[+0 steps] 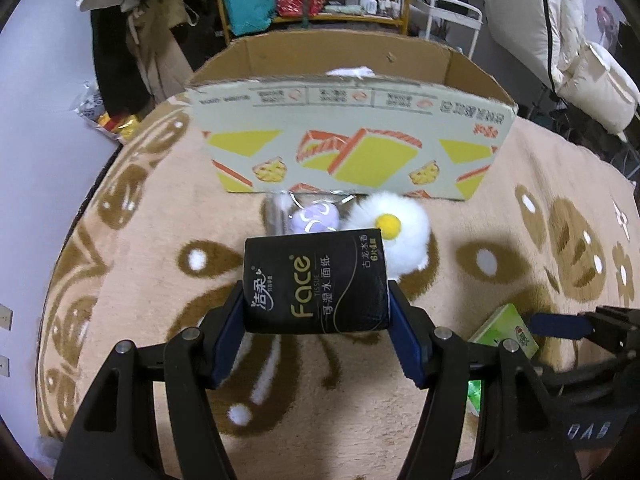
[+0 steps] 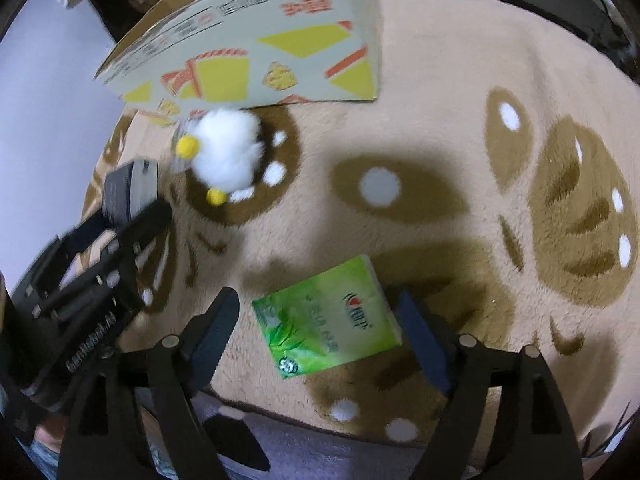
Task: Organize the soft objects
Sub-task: 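Lift and carry the Face pack and green tissue pack over the box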
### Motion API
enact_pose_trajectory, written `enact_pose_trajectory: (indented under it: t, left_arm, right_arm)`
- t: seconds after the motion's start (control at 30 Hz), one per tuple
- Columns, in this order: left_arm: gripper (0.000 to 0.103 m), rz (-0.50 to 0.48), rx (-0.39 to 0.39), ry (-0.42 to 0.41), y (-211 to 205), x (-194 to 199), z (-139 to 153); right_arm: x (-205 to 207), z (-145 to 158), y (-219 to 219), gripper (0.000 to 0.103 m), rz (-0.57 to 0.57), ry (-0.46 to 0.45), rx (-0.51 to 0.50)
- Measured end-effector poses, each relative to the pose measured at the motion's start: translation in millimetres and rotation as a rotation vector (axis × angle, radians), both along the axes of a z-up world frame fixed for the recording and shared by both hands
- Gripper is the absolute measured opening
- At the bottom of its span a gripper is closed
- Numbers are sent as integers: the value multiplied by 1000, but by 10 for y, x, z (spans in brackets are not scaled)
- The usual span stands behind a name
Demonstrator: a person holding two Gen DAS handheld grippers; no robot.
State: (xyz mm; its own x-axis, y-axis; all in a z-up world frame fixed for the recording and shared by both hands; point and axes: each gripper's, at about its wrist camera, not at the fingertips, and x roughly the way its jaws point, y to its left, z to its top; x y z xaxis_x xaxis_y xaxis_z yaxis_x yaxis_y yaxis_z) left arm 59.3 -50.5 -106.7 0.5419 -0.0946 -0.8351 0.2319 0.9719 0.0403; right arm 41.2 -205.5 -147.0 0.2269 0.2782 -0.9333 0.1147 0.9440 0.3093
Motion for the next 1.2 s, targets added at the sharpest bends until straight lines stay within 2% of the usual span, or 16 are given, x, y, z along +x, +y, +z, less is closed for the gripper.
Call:
enact_pose_trajectory:
  t: [0.2,0.23,0.27,0.37,0.5,0.67,0.8,0.83,0.93,1.0,1.2]
  left_arm:
    - [64,23,10,-15,13,0,3]
    - [64,24,8,-16,18,0,7]
    - [64,25,8,-19,20,-4,13]
    - [64,27,14,-27,11,-1,21]
    - [64,36,31,-64,20,-65,113]
    - [64,31,24,-147,58,-202,341]
    - [64,29,20,-273,84,-351,623]
    - [64,31,10,-301,87,-377,702]
    - [64,42,-14,-372,124,-416,927]
    - [64,47,-16,-426,152,-413,1098]
    - [64,46,-50,-489,229,-229,1454]
  right_arm:
    - [-49,-84,110,88,77,45,-78]
    - [-73,-110,116,81,85,55,-92]
    - [-41,-129,135,78,94,64,-110]
    - [-52,-119,167,76,115,53,-141]
    - [-92,47,155,75,101,-47,-229]
    - [-178,411,-10,75,35,-226,-234]
    - [-257,798,-153,75,-33,-414,-218]
    - [-198,848,-22,75,-47,-443,-218]
    - [-146,1060,15,75,-86,-537,-204]
    - [59,1177,86,75,-95,-583,-200]
    - [430,1386,36,75,-95,-629,-191]
